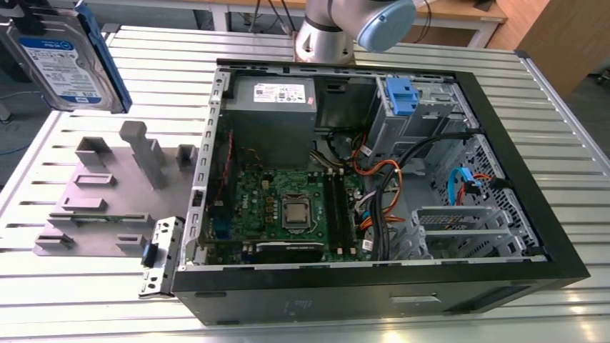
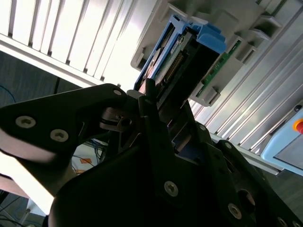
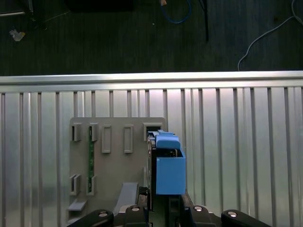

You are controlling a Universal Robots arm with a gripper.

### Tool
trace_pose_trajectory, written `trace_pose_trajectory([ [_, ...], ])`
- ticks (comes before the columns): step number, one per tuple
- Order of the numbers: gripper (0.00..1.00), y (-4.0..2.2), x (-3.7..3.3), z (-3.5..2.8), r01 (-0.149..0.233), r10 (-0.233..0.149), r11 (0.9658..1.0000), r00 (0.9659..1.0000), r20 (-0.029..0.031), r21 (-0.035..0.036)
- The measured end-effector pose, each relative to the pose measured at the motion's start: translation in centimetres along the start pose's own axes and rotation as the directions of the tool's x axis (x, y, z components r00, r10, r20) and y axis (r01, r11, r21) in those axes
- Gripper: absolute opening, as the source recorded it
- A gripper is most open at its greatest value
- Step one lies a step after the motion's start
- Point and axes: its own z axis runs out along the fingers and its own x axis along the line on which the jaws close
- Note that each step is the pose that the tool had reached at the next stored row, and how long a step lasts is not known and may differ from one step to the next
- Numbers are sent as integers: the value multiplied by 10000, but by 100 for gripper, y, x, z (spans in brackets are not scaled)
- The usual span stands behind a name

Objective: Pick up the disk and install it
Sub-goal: 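Pick up the disk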

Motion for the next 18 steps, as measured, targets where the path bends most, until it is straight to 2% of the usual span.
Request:
trace_pose_trajectory([
  [5,35,0,-1,-32,0,0,10000,10000,0,0],
  [18,35,1,-1,-48,1,-1,10000,10000,0,0],
])
